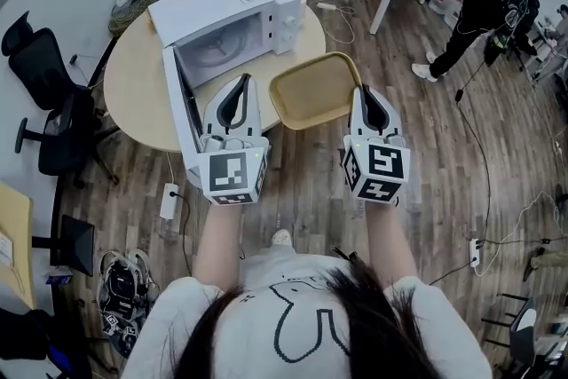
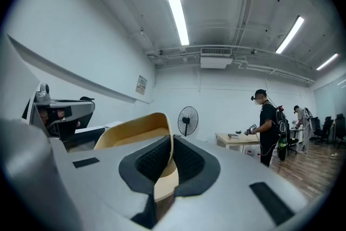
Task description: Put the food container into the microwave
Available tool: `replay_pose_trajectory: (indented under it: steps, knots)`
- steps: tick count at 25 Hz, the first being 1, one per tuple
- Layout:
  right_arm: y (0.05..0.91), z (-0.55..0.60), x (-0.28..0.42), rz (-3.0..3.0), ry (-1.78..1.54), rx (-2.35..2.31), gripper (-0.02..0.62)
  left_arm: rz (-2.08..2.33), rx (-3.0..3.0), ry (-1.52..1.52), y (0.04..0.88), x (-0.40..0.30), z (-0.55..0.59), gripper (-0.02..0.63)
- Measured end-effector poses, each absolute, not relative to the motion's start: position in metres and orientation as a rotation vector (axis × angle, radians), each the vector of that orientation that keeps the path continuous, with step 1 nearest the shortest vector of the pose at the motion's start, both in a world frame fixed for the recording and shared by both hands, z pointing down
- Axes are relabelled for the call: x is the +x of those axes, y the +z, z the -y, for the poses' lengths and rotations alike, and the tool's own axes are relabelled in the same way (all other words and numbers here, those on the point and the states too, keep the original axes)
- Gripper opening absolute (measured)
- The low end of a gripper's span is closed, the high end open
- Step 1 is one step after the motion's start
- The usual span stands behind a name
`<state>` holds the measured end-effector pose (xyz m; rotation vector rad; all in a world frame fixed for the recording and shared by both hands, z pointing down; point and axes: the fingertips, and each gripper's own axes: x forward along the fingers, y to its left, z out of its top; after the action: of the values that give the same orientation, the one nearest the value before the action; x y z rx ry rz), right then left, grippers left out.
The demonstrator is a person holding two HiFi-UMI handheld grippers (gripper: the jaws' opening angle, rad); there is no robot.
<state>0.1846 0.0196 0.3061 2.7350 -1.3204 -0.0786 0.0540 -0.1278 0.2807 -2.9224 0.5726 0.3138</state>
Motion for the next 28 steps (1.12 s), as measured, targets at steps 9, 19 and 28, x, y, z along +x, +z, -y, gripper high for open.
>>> replay_pose_trajectory:
  steps: [9,19,28]
  knots:
    - [0.321,0.023,0.222,1.361,0.01,2.733,0.04,-0.647,-2.933,0.258,0.295,0.077,0.169,0.009]
    - [0.349,0.087,0.25,1.528,0.123,2.674,0.04,-0.787,-2.906,0.192,0.312,0.089,0.199,0.009]
    - [0.376,0.172,0.294,1.768,0.218,2.517,0.04,-1.054,-2.805,0.121,0.323,0.112,0.254,0.009]
